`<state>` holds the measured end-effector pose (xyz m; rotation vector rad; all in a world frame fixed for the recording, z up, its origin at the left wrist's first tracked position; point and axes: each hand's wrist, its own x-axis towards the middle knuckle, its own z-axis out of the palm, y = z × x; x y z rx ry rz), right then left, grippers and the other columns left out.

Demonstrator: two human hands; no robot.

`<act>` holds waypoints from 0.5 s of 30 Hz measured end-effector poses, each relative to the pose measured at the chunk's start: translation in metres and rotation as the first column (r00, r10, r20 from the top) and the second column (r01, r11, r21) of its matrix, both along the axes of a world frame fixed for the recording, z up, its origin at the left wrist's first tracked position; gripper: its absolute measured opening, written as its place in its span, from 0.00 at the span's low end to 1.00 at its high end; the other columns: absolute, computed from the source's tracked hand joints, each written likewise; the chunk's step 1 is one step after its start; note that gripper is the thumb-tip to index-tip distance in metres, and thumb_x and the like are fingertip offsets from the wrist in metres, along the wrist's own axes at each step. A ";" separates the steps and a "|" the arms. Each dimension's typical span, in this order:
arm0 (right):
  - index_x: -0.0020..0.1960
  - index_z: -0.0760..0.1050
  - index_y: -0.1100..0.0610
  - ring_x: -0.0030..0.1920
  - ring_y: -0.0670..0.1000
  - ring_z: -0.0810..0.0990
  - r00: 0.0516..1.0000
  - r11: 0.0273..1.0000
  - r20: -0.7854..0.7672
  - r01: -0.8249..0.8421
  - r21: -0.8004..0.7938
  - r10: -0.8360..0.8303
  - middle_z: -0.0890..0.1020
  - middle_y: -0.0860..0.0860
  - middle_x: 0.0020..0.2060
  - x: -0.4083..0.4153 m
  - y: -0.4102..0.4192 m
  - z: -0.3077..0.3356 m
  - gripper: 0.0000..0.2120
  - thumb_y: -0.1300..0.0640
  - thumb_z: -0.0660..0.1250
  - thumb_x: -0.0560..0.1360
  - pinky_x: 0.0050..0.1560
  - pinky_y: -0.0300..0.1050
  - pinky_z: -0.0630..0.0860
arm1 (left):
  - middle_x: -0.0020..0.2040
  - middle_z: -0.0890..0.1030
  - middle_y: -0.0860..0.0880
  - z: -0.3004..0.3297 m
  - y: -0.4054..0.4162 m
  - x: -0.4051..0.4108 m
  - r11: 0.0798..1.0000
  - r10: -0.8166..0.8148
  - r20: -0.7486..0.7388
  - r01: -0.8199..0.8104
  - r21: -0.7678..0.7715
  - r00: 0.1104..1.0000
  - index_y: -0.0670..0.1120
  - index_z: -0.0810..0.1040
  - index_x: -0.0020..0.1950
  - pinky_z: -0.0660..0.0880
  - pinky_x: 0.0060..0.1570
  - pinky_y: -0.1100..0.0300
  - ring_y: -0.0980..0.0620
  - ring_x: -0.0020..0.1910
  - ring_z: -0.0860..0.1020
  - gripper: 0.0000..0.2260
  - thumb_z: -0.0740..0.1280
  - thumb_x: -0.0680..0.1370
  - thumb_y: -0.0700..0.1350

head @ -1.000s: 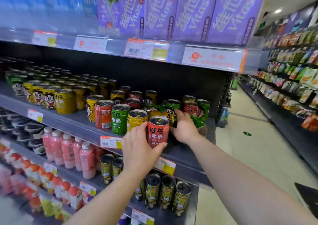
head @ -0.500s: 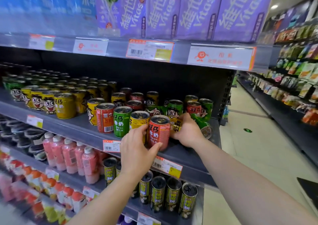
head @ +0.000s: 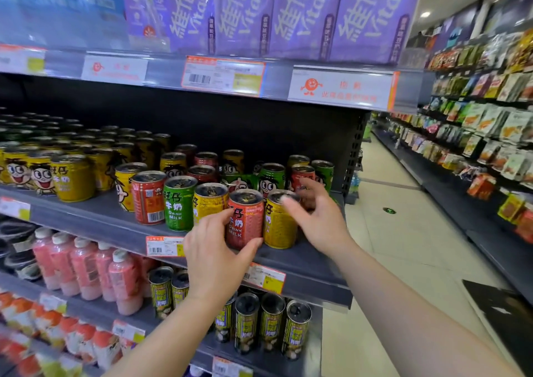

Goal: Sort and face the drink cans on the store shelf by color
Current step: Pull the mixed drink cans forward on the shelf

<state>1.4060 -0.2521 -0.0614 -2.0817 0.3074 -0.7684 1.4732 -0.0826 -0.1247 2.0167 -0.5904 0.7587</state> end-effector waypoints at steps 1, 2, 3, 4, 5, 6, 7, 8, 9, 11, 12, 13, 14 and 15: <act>0.66 0.68 0.47 0.58 0.46 0.75 0.994 0.997 0.078 0.076 -0.002 -0.076 0.77 0.44 0.57 0.000 -0.009 0.000 0.27 0.41 0.69 0.70 0.57 0.43 0.73 | 0.54 0.78 0.50 0.001 -0.004 -0.004 1.000 0.004 0.019 -0.004 0.008 1.000 0.48 0.75 0.61 0.68 0.56 0.50 0.48 0.55 0.75 0.29 0.77 0.64 0.57; 0.64 0.70 0.48 0.57 0.48 0.76 0.972 0.979 0.138 0.197 -0.047 -0.189 0.78 0.45 0.55 0.001 -0.021 -0.001 0.25 0.39 0.68 0.70 0.58 0.47 0.74 | 0.54 0.77 0.50 0.003 -0.008 -0.008 1.000 0.010 0.050 -0.011 0.016 0.999 0.48 0.75 0.60 0.67 0.56 0.51 0.48 0.55 0.74 0.29 0.76 0.63 0.58; 0.62 0.71 0.48 0.57 0.50 0.76 0.939 0.935 0.151 0.328 -0.136 -0.308 0.79 0.47 0.55 0.002 -0.034 -0.001 0.26 0.37 0.68 0.68 0.58 0.51 0.75 | 0.54 0.77 0.49 0.005 -0.014 -0.012 1.000 0.016 0.088 -0.018 0.021 0.996 0.48 0.75 0.60 0.66 0.56 0.53 0.48 0.56 0.73 0.29 0.76 0.63 0.58; 0.62 0.71 0.49 0.58 0.54 0.76 0.906 0.872 0.100 0.423 -0.247 -0.411 0.79 0.49 0.55 0.002 -0.047 -0.002 0.30 0.35 0.68 0.66 0.57 0.53 0.75 | 0.54 0.76 0.48 0.007 -0.021 -0.017 0.999 0.018 0.123 -0.022 0.024 0.992 0.48 0.75 0.59 0.63 0.56 0.56 0.48 0.56 0.71 0.30 0.77 0.63 0.58; 0.64 0.69 0.50 0.59 0.56 0.75 0.874 0.825 -0.023 0.449 -0.344 -0.485 0.78 0.51 0.57 0.003 -0.059 -0.004 0.34 0.32 0.68 0.65 0.57 0.53 0.74 | 0.54 0.76 0.47 0.010 -0.028 -0.021 0.999 0.019 0.151 -0.023 0.025 0.988 0.48 0.75 0.60 0.61 0.57 0.58 0.48 0.56 0.70 0.30 0.77 0.63 0.58; 0.65 0.66 0.50 0.60 0.58 0.75 0.840 0.812 -0.166 0.420 -0.405 -0.517 0.78 0.52 0.58 0.003 -0.068 -0.007 0.38 0.31 0.68 0.63 0.56 0.53 0.73 | 0.55 0.76 0.47 0.014 -0.035 -0.024 0.999 0.026 0.175 -0.031 0.025 0.984 0.48 0.75 0.60 0.60 0.57 0.58 0.48 0.57 0.69 0.30 0.75 0.63 0.59; 0.65 0.64 0.50 0.60 0.59 0.75 0.813 0.828 -0.285 0.369 -0.422 -0.508 0.78 0.53 0.58 0.005 -0.075 -0.012 0.39 0.30 0.68 0.62 0.56 0.53 0.71 | 0.56 0.75 0.47 0.019 -0.043 -0.026 0.998 0.041 0.197 -0.048 0.030 0.980 0.48 0.75 0.61 0.60 0.58 0.57 0.48 0.58 0.69 0.30 0.73 0.64 0.61; 0.64 0.64 0.50 0.60 0.59 0.76 0.802 0.846 -0.348 0.329 -0.420 -0.485 0.79 0.53 0.57 0.006 -0.079 -0.016 0.38 0.30 0.68 0.63 0.55 0.53 0.70 | 0.58 0.75 0.47 0.023 -0.049 -0.027 0.996 0.061 0.213 -0.073 0.048 0.975 0.49 0.75 0.61 0.61 0.59 0.54 0.47 0.59 0.69 0.30 0.71 0.64 0.62; 0.63 0.64 0.50 0.59 0.59 0.77 0.811 0.863 -0.367 0.300 -0.407 -0.456 0.80 0.52 0.56 0.009 -0.084 -0.021 0.36 0.31 0.68 0.63 0.55 0.52 0.70 | 0.60 0.74 0.47 0.026 -0.056 -0.028 0.992 0.084 0.219 -0.104 0.077 0.972 0.50 0.74 0.62 0.62 0.61 0.50 0.45 0.61 0.69 0.31 0.70 0.64 0.64; 0.62 0.65 0.49 0.57 0.58 0.78 0.874 0.897 -0.314 0.247 -0.368 -0.370 0.80 0.51 0.54 0.009 -0.091 -0.026 0.32 0.36 0.70 0.64 0.53 0.50 0.72 | 0.64 0.73 0.46 0.028 -0.067 -0.026 0.977 0.137 0.212 -0.166 0.130 0.968 0.52 0.74 0.62 0.63 0.63 0.43 0.43 0.65 0.67 0.30 0.69 0.64 0.65; 0.62 0.65 0.49 0.56 0.55 0.78 0.918 0.929 -0.272 0.201 -0.311 -0.289 0.80 0.49 0.54 0.008 -0.094 -0.028 0.32 0.40 0.72 0.64 0.51 0.48 0.73 | 0.65 0.73 0.45 0.027 -0.070 -0.026 0.972 0.160 0.199 -0.189 0.138 0.967 0.52 0.75 0.61 0.62 0.64 0.40 0.42 0.66 0.66 0.29 0.69 0.64 0.65; 0.63 0.66 0.48 0.55 0.52 0.78 0.956 0.966 -0.226 0.135 -0.222 -0.186 0.79 0.46 0.53 0.006 -0.096 -0.029 0.32 0.42 0.73 0.63 0.50 0.46 0.73 | 0.65 0.73 0.45 0.026 -0.072 -0.026 0.968 0.179 0.189 -0.207 0.139 0.966 0.52 0.76 0.61 0.63 0.64 0.39 0.42 0.67 0.66 0.29 0.69 0.64 0.65; 0.64 0.66 0.47 0.54 0.49 0.77 0.981 0.990 -0.172 0.063 -0.124 -0.084 0.78 0.43 0.52 0.002 -0.096 -0.027 0.33 0.45 0.75 0.63 0.50 0.44 0.72 | 0.64 0.74 0.45 0.024 -0.074 -0.025 0.965 0.196 0.183 -0.223 0.139 0.963 0.52 0.76 0.60 0.63 0.64 0.38 0.42 0.67 0.66 0.29 0.68 0.64 0.65; 0.64 0.66 0.46 0.53 0.47 0.77 0.993 0.999 -0.117 -0.008 -0.048 0.002 0.77 0.42 0.51 0.000 -0.096 -0.026 0.32 0.46 0.76 0.64 0.51 0.42 0.71 | 0.64 0.74 0.45 0.023 -0.075 -0.026 0.961 0.213 0.179 -0.239 0.139 0.961 0.52 0.76 0.60 0.63 0.64 0.38 0.42 0.67 0.66 0.29 0.67 0.64 0.65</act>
